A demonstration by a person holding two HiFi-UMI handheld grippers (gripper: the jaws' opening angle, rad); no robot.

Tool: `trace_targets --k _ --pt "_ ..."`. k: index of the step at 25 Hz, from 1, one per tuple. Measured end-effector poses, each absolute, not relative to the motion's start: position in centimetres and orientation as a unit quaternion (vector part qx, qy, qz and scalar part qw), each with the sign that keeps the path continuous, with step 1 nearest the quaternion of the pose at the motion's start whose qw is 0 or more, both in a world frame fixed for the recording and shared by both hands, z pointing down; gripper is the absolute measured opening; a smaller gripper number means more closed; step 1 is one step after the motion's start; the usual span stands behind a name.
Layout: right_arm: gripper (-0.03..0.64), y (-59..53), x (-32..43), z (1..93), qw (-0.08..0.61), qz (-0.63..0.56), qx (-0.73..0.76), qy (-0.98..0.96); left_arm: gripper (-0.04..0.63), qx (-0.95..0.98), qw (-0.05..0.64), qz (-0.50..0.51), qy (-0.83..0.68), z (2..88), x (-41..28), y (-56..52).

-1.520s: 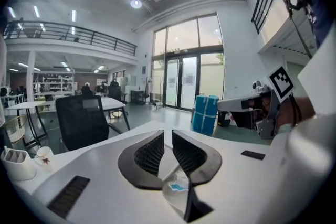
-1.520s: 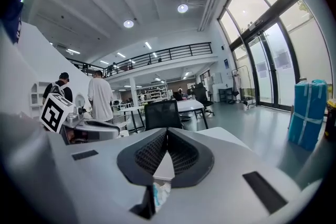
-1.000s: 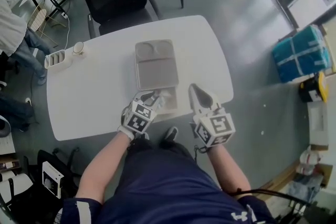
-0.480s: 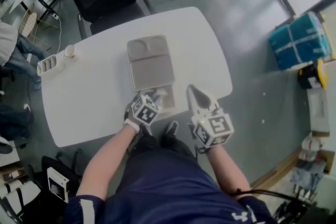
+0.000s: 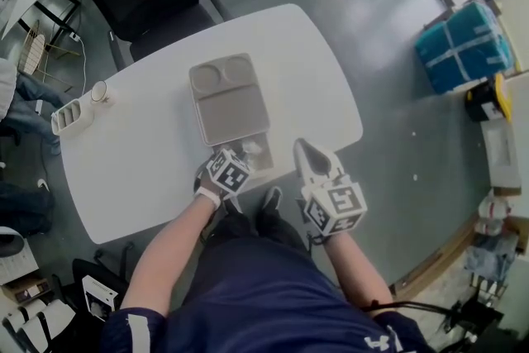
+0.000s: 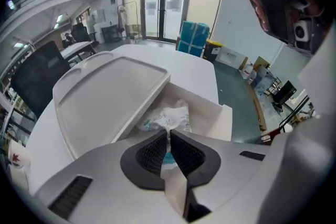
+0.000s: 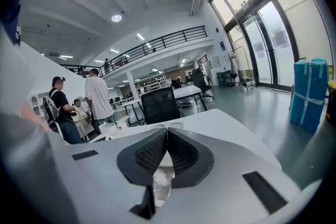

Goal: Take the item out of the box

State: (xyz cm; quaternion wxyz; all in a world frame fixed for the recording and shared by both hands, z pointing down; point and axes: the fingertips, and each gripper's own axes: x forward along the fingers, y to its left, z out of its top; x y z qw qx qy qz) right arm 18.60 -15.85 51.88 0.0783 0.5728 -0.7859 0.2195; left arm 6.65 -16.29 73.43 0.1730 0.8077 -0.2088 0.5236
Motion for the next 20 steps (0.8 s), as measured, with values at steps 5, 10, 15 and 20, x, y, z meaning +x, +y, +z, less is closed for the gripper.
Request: trace_targets --k 5,10,15,20 --pt "0.017 -16.0 17.8 51.6 0.08 0.221 0.572 -0.786 0.035 0.805 0.233 0.492 -0.234 72.6 6.0 -16.9" --pt "0.017 -16.3 17.0 51.1 0.082 0.221 0.571 -0.786 0.034 0.793 0.341 0.442 -0.246 72.7 5.3 -15.7" --pt "0.017 -16.3 15.9 51.1 0.085 0.215 0.562 -0.794 0.034 0.79 0.373 0.416 -0.251 71.7 4.6 -15.1" --pt "0.017 -16.4 15.1 50.9 0.088 0.208 0.552 -0.803 0.034 0.794 0.394 0.386 -0.257 70.1 4.2 -14.9"
